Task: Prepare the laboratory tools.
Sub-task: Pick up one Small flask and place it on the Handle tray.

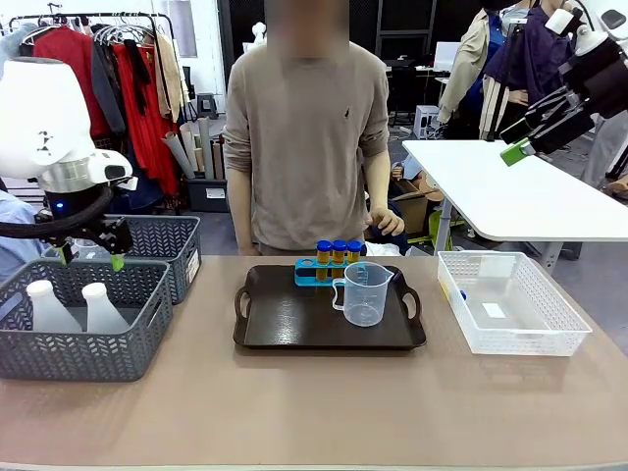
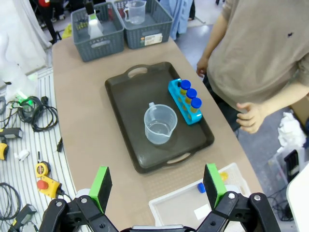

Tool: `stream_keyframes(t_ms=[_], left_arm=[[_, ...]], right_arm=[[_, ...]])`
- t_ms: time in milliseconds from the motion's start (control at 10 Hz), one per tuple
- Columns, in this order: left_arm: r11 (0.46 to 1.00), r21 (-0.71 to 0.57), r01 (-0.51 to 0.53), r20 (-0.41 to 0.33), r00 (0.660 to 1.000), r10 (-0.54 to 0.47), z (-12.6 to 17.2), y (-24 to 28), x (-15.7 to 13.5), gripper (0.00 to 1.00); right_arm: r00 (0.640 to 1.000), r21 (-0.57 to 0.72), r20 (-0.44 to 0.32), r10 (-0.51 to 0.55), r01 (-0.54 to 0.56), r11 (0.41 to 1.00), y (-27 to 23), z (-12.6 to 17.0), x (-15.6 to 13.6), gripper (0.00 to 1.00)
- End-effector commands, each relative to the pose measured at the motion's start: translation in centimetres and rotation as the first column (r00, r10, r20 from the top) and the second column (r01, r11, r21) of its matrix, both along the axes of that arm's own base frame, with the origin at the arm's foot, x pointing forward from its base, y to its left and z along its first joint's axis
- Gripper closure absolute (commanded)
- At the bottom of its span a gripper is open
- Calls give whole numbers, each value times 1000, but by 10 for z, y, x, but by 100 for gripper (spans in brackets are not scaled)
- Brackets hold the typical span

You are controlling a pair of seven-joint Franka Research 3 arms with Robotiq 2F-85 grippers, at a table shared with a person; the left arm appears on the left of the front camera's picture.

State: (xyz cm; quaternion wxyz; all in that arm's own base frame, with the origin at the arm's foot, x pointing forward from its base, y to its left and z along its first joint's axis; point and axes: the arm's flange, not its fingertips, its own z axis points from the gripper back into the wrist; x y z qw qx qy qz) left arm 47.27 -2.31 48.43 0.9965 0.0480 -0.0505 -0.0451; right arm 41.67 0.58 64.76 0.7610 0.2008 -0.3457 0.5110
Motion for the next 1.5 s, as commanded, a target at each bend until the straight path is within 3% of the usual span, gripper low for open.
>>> stream_keyframes(t_ms=[0, 500, 900, 1400], left_arm=[[999, -30, -35, 5, 999, 35, -10, 13, -6, 0], [996, -56, -73, -41, 997, 70, -50, 16, -14, 0], [994, -80, -73, -26, 997, 71, -69, 14, -17, 0], [994, -88, -58, -21, 998, 57, -83, 6, 0, 0]], right_arm=[[1000, 22, 9, 8, -8, 1000, 1, 1, 1, 0], [1000, 22, 9, 8, -8, 1000, 1, 1, 1, 0], [1000, 22, 9, 8, -8, 1000, 1, 1, 1, 0], [1000, 22, 9, 8, -8, 1000, 1, 1, 1, 0]])
